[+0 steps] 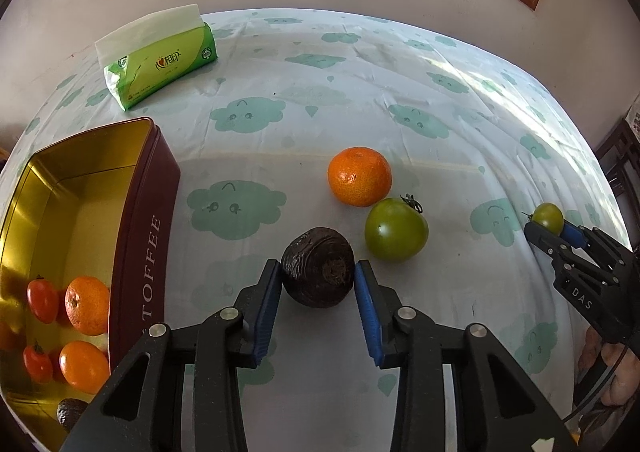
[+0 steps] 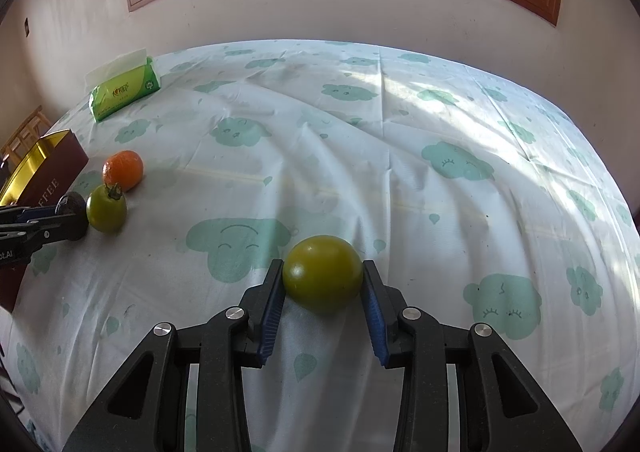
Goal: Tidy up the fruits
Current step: 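Grasp a third dark brown fruit with the left gripper while the right gripper holds the green tomato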
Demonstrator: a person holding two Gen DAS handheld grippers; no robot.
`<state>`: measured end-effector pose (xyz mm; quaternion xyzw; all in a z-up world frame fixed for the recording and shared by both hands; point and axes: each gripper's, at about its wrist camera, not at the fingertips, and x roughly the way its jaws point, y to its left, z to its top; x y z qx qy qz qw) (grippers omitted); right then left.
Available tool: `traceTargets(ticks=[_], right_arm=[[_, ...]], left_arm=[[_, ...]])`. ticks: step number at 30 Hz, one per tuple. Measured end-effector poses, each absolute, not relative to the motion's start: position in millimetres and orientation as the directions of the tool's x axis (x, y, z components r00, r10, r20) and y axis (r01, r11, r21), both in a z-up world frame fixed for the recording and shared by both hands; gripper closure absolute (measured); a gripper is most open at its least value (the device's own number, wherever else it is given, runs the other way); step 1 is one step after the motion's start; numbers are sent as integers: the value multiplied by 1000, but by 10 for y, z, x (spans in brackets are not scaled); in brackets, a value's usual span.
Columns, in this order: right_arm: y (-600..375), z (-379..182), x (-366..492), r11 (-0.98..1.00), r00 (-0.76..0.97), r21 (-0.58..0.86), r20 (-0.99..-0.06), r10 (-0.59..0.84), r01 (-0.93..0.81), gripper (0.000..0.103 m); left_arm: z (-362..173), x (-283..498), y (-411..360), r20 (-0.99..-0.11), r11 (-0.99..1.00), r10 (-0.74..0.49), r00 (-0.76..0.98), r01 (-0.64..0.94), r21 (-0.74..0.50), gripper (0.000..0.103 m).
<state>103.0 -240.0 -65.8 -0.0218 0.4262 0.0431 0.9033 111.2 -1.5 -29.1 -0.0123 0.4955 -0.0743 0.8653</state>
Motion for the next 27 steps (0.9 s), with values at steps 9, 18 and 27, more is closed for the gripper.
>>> traceTargets(ticks=[9, 18, 27], right_arm=[[-2393, -657, 1031, 995, 633, -6, -772, 57, -97, 64], [-2383, -657, 1032, 995, 633, -6, -772, 56, -96, 64], [-2384, -656, 1032, 995, 633, -7, -772, 56, -96, 64]], left_arm=[[-249, 930, -7, -857, 989, -135, 497, 113, -90, 69], [-87, 782, 41, -847, 990, -131, 516, 103, -91, 69], [105, 651, 203, -830, 994, -110, 546, 77, -82, 69]])
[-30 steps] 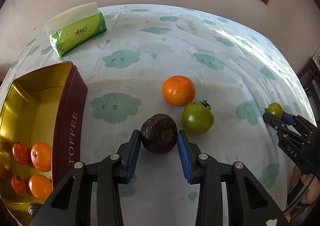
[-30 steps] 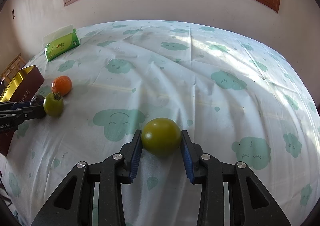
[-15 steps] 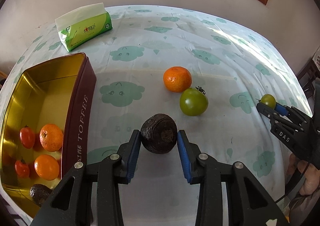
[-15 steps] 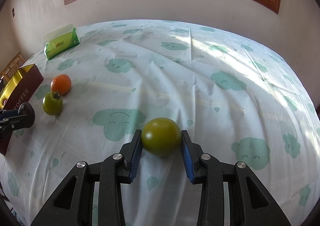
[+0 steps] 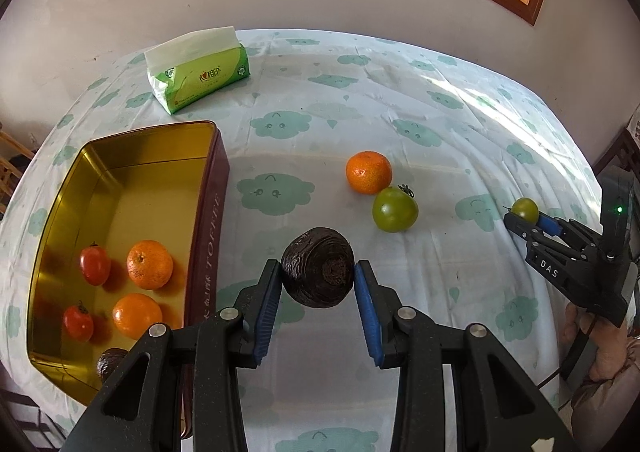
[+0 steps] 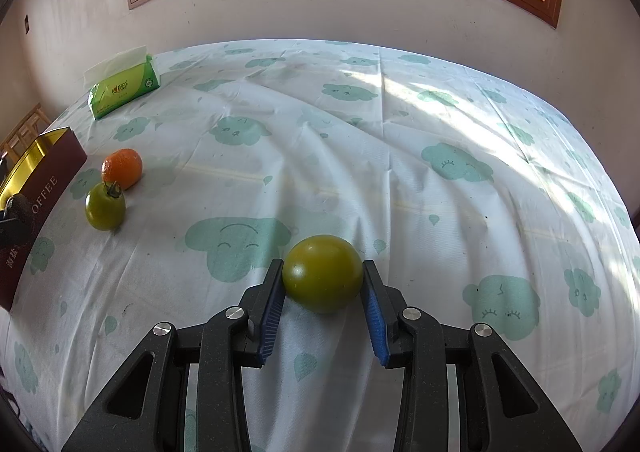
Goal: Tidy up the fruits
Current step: 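Grasp a third dark brown fruit with the left gripper while the right gripper holds the green tomato, then carry the dark brown fruit over the gold tray with the left gripper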
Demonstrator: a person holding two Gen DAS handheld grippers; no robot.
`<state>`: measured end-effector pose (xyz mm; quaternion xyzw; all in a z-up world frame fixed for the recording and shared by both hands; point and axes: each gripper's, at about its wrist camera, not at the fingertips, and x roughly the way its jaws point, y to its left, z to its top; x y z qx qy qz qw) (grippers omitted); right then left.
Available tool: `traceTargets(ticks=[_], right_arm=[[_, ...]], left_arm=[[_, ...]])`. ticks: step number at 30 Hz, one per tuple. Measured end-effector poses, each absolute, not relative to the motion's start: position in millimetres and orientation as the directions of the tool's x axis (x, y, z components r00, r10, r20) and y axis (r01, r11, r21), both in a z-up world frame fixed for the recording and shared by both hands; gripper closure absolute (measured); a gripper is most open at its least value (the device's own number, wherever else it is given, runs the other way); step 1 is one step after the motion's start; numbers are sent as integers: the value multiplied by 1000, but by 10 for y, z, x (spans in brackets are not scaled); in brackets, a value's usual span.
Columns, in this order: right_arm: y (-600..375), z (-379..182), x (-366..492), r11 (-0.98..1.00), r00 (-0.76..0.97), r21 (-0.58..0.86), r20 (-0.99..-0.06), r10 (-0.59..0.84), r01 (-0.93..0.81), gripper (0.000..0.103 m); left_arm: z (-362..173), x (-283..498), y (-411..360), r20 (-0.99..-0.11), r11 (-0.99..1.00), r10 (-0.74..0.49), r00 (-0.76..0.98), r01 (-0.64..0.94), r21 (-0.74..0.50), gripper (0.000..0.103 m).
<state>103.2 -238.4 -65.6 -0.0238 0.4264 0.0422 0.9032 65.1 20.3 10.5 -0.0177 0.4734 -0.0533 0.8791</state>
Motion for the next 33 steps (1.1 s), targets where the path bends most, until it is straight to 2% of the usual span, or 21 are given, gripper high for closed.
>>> traceTargets(ticks=[13, 25, 33], right_arm=[[-2377, -652, 1033, 995, 633, -9, -773, 54, -96, 64], [-2375, -650, 1033, 995, 633, -10, -773, 53, -96, 64], [-2374, -650, 1034, 995, 632, -11, -773, 53, -96, 64]], left_arm=[[340, 531, 784, -805, 998, -11, 593, -45, -47, 69], [200, 488, 1323, -829, 984, 102, 551, -179, 2, 69], [85, 478, 1496, -845, 977, 117, 521, -214, 4, 69]])
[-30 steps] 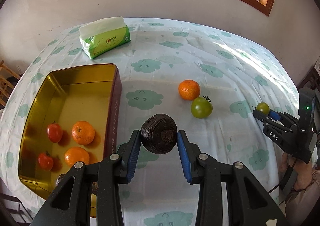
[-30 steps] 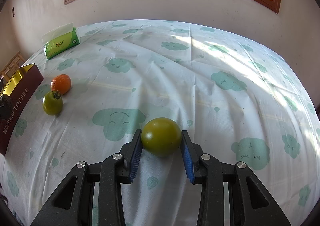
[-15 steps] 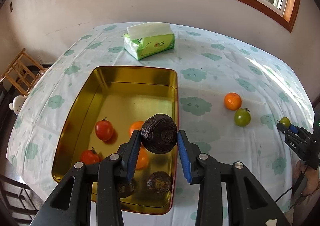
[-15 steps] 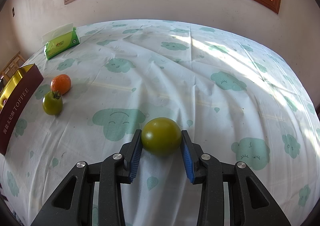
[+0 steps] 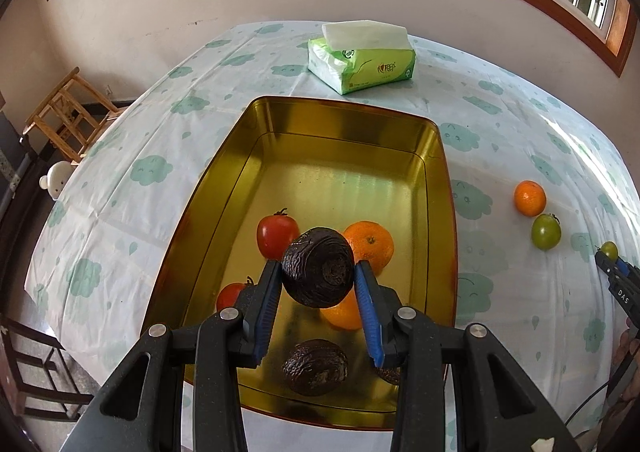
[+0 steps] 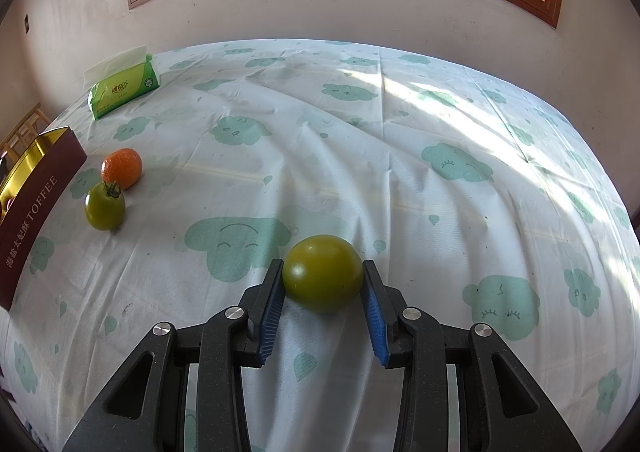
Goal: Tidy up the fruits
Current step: 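Carry the dark brown fruit over the gold tray with the left gripper, then lower the dark brown fruit into the tray and open the left gripper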
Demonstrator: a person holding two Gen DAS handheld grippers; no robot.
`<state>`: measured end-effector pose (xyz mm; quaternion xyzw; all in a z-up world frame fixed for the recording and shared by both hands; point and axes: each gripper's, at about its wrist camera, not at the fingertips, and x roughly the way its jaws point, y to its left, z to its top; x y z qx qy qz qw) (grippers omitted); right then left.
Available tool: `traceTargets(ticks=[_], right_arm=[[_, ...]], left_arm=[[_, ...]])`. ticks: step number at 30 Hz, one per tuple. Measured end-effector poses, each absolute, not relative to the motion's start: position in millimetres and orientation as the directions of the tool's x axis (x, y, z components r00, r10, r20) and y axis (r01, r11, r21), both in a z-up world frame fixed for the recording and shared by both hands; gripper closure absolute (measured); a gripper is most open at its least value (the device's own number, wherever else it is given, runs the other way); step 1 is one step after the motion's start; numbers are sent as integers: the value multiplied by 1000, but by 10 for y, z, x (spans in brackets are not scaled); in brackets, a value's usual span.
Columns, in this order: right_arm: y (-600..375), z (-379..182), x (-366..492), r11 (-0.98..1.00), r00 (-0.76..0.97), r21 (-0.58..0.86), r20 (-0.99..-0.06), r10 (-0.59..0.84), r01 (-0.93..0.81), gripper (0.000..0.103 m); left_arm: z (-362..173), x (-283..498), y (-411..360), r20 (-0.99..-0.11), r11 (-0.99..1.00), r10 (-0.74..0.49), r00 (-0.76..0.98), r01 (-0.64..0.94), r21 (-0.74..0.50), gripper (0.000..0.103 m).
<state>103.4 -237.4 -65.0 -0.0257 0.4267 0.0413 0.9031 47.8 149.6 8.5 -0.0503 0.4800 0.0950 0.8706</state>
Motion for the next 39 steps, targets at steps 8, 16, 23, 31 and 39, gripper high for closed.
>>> traceTargets(ticks=[8, 16, 23, 31, 39], right_arm=[[-2375, -650, 1034, 995, 632, -12, -773, 52, -96, 64], [-2372, -650, 1033, 995, 632, -13, -773, 51, -96, 64], [-2371, -649, 1033, 995, 632, -14, -773, 51, -96, 64], [-2369, -648, 1033, 995, 632, -14, -773, 50, -96, 64], [-2368, -646, 1033, 995, 632, -15, -773, 50, -96, 64]], left_arm=[[9, 497, 1574, -853, 974, 126, 506, -227, 9, 69], [-92, 504, 1640, -861, 971, 129, 492, -237, 10, 69], [-119, 508, 1687, -861, 969, 138, 490, -247, 15, 69], [-124, 501, 1700, -858, 969, 146, 492, -245, 25, 69], [-124, 502, 1708, -859, 967, 151, 488, -253, 27, 69]])
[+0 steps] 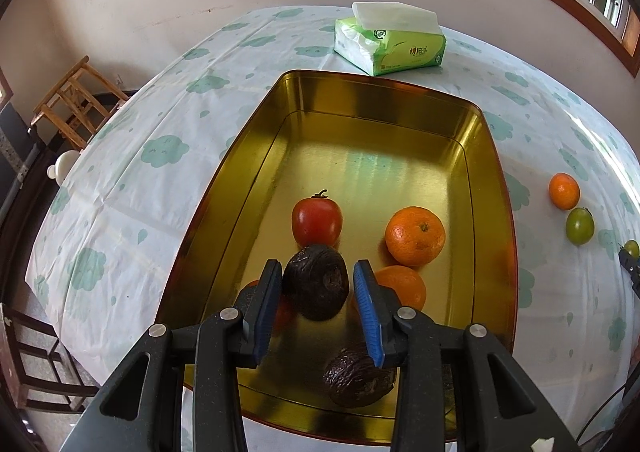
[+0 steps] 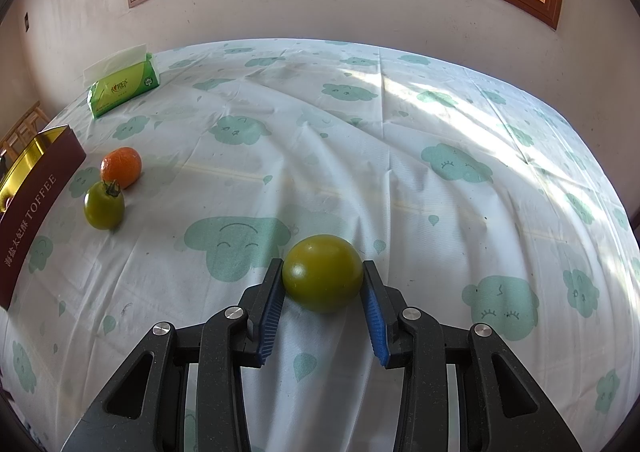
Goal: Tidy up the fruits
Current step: 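Lower the dark brown fruit into the tray and open the left gripper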
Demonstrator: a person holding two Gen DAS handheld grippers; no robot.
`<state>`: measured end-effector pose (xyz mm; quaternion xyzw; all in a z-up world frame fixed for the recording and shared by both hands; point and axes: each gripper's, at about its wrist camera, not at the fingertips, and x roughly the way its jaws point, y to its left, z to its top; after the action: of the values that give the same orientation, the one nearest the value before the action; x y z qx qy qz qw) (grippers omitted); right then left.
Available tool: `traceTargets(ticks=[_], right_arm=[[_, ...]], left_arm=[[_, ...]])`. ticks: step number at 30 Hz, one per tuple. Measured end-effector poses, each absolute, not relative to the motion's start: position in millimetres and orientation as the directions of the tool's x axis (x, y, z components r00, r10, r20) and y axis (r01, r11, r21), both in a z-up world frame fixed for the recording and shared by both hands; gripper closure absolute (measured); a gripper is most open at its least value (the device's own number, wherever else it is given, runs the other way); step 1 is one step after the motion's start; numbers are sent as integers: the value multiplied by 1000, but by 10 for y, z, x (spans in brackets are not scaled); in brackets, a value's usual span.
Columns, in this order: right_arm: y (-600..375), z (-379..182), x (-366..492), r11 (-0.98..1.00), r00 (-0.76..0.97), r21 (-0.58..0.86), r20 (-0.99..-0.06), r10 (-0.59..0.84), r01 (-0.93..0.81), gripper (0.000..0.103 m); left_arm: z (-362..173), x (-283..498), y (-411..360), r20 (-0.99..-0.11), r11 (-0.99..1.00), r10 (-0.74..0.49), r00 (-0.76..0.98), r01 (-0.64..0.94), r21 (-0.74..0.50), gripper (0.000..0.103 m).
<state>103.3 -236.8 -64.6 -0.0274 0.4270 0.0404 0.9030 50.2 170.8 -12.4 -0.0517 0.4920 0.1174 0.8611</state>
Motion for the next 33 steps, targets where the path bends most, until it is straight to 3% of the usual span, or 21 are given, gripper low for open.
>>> traceTargets(ticks=[33], right_arm=[[-2362, -648, 1036, 995, 632, -18, -773, 47, -96, 64]], left_arm=[[18, 361, 1638, -833, 972, 164, 529, -228, 46, 64]])
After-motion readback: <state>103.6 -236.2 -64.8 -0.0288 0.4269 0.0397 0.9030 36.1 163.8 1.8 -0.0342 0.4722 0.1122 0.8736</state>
